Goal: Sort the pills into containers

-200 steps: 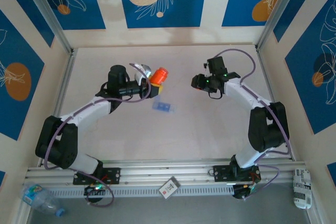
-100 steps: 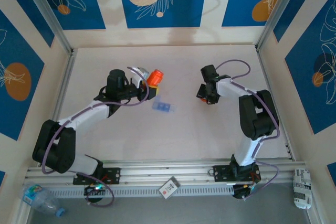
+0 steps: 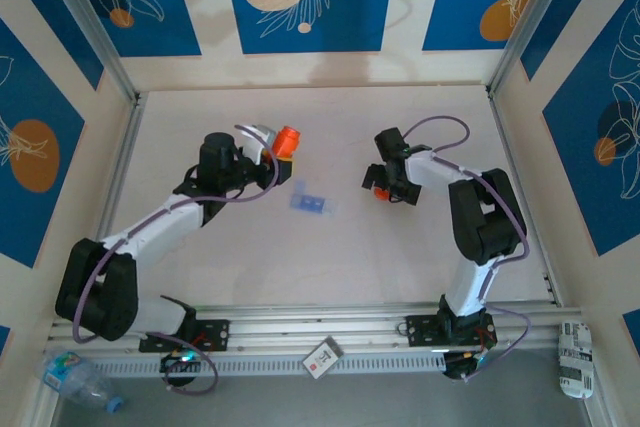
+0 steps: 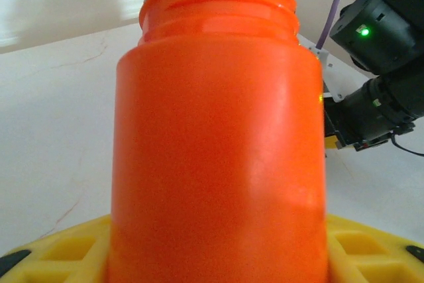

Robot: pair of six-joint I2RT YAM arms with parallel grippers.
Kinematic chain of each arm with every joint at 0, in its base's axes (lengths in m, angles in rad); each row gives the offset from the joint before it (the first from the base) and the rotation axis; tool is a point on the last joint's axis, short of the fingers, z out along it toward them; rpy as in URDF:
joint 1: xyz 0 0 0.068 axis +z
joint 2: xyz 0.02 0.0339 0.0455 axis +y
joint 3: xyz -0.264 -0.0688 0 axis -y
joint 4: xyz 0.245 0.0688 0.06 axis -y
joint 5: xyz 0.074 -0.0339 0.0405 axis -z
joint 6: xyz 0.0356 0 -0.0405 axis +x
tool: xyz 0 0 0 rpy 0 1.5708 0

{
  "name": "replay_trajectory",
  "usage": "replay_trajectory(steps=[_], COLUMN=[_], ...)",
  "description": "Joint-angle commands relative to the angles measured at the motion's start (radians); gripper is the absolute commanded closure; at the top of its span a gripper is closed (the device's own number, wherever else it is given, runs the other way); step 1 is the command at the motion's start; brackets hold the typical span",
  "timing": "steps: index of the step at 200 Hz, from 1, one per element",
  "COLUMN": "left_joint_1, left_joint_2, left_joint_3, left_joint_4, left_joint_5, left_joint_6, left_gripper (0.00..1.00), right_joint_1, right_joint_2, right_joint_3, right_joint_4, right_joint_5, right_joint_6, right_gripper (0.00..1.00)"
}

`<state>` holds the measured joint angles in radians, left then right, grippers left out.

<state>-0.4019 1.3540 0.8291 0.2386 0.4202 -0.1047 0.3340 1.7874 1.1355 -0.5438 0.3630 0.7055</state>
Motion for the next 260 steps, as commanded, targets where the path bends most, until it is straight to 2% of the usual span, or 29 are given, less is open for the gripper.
replay_trajectory(steps=[1,29,71,88,115,136,187,216,260], left_joint_1=[0.006,0.006,0.005,0.006,0.0,-0.006,-0.023,-0.037,-0.052], left_joint_2=[-0.038,-0.058,-0.081,-0.086,-0.083,-0.078,-0.066,-0.056,-0.033], left_joint_3=[-0.002,-0.007,-0.013,-0.012,-0.007,-0.01,-0.04,-0.056,-0.054], left_joint_4=[-0.018,-0.056,-0.145,-0.18,-0.247,-0.291,-0.353,-0.349,-0.336], left_joint_5=[-0.027,-0.037,-0.052,-0.062,-0.089,-0.11,-0.143,-0.147,-0.151], left_joint_6=[-0.014,-0.006,0.014,0.023,0.041,0.048,0.056,0.051,0.038], left_gripper=[1.0,1.0,1.0,1.0,1.0,1.0,1.0,1.0,1.0], right_joint_1=[0.006,0.004,0.003,0.016,0.033,0.058,0.107,0.142,0.146], right_joint_2=[-0.08,-0.129,-0.18,-0.178,-0.138,-0.1,0.028,0.102,0.165], right_joint_3=[0.033,0.065,0.064,0.057,0.056,0.063,0.086,0.128,0.164], right_joint_4=[-0.057,-0.075,-0.017,0.014,0.051,0.062,0.116,0.119,0.122], right_joint_5=[0.022,-0.001,-0.233,-0.321,-0.456,-0.49,-0.536,-0.518,-0.486], right_joint_6=[-0.019,-0.032,-0.077,-0.099,-0.116,-0.125,-0.11,-0.104,-0.092], right_gripper=[0.01,0.01,0.0,0.08,0.28,0.41,0.64,0.72,0.74])
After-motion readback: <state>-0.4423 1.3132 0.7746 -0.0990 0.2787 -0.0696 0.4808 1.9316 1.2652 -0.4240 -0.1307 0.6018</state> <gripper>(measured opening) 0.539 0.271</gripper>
